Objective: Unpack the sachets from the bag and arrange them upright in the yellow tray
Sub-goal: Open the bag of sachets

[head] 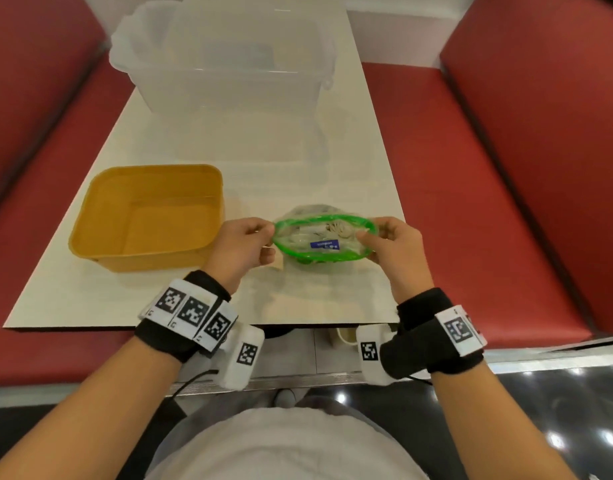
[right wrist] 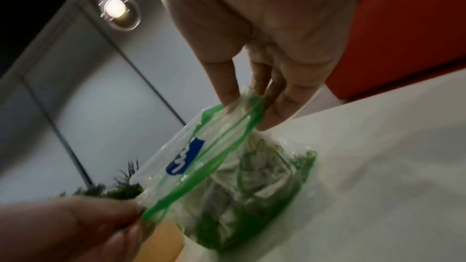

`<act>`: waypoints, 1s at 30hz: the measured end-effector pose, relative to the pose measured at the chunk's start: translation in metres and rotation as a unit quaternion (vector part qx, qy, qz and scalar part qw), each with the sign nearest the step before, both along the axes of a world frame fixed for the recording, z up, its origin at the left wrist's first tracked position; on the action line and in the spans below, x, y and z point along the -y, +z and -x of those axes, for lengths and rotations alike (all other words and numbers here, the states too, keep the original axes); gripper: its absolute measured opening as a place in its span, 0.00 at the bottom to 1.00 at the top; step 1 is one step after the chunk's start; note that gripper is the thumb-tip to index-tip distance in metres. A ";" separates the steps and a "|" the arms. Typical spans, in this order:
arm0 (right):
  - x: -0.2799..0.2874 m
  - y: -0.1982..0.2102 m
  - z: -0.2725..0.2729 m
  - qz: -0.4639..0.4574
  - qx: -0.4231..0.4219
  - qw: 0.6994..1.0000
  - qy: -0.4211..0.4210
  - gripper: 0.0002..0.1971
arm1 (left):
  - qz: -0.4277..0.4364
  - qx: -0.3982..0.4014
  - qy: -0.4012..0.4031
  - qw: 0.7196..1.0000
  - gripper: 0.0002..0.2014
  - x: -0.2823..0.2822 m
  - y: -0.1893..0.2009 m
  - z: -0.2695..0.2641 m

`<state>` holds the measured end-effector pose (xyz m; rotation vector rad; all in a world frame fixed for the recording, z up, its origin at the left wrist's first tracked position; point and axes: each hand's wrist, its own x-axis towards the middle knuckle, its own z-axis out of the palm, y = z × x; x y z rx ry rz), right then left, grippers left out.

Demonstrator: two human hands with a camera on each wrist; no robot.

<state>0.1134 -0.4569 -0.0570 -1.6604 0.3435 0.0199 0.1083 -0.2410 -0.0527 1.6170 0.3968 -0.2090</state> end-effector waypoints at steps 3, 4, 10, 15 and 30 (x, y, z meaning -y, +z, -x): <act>0.001 -0.010 0.003 0.082 0.018 0.996 -0.041 0.08 | 0.096 -0.065 0.043 0.992 0.08 0.005 -0.005 -0.001; 0.002 -0.010 0.004 0.086 0.027 0.994 -0.055 0.08 | 0.153 -0.093 0.053 0.982 0.08 0.005 -0.004 -0.003; -0.003 -0.010 0.013 -0.001 0.028 0.996 -0.088 0.05 | 0.459 -0.192 0.121 0.859 0.09 0.001 0.009 -0.009; -0.012 -0.006 0.024 -0.071 0.004 0.994 -0.086 0.07 | 0.524 -0.166 0.135 0.824 0.14 0.012 0.023 -0.010; 0.003 0.039 -0.003 -0.579 -0.236 0.773 -0.107 0.19 | 0.349 -0.157 -0.005 0.924 0.11 0.014 0.011 -0.003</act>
